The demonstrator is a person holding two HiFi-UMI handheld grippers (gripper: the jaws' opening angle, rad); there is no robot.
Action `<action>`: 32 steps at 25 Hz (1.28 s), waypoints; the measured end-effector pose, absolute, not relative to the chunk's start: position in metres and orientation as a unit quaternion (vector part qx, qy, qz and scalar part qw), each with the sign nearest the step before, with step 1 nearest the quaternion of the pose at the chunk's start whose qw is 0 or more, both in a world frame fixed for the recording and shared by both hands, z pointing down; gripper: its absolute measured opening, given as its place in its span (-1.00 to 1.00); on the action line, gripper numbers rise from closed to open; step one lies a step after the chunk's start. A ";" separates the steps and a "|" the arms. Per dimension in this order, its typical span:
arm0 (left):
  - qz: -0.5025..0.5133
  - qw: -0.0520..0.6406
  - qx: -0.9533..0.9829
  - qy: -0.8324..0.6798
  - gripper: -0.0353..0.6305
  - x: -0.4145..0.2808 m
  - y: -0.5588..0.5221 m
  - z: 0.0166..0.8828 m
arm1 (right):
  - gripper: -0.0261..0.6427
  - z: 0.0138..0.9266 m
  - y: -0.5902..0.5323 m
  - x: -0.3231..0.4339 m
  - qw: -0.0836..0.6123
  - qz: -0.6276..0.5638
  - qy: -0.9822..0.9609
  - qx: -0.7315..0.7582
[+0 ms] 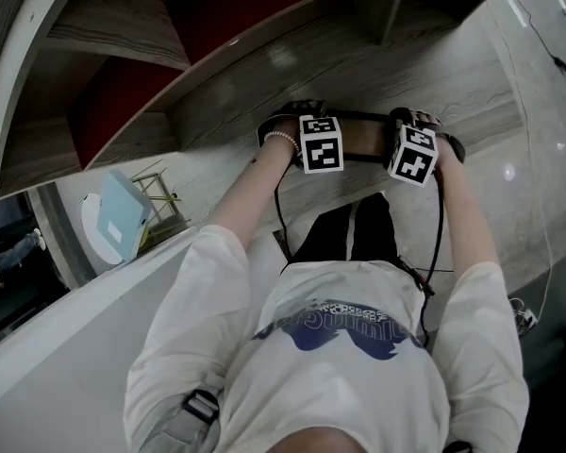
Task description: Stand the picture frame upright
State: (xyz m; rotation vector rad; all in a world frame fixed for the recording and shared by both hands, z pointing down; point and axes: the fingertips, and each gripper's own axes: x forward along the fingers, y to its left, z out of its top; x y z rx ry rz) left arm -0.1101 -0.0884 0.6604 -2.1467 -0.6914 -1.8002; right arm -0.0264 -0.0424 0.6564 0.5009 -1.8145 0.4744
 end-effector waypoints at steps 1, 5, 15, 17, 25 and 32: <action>-0.616 0.131 -0.740 -0.235 0.51 -0.109 -0.090 0.658 | 0.45 0.654 -0.044 -0.025 0.567 0.198 -0.770 0.216; -0.602 0.147 -0.751 -0.229 0.51 -0.103 -0.097 0.647 | 0.45 0.645 -0.050 -0.020 0.571 0.187 -0.766 0.229; -0.576 0.191 -0.761 -0.230 0.51 -0.088 -0.116 0.624 | 0.45 0.621 -0.064 -0.009 0.585 0.176 -0.743 0.272; -0.572 0.198 -0.761 -0.233 0.51 -0.086 -0.119 0.621 | 0.45 0.618 -0.066 -0.007 0.587 0.176 -0.739 0.281; -0.570 0.208 -0.763 -0.225 0.51 -0.072 -0.131 0.615 | 0.45 0.612 -0.078 0.007 0.590 0.166 -0.736 0.287; -0.588 0.174 -0.767 -0.189 0.51 -0.051 -0.133 0.619 | 0.45 0.614 -0.088 0.033 0.592 0.139 -0.755 0.246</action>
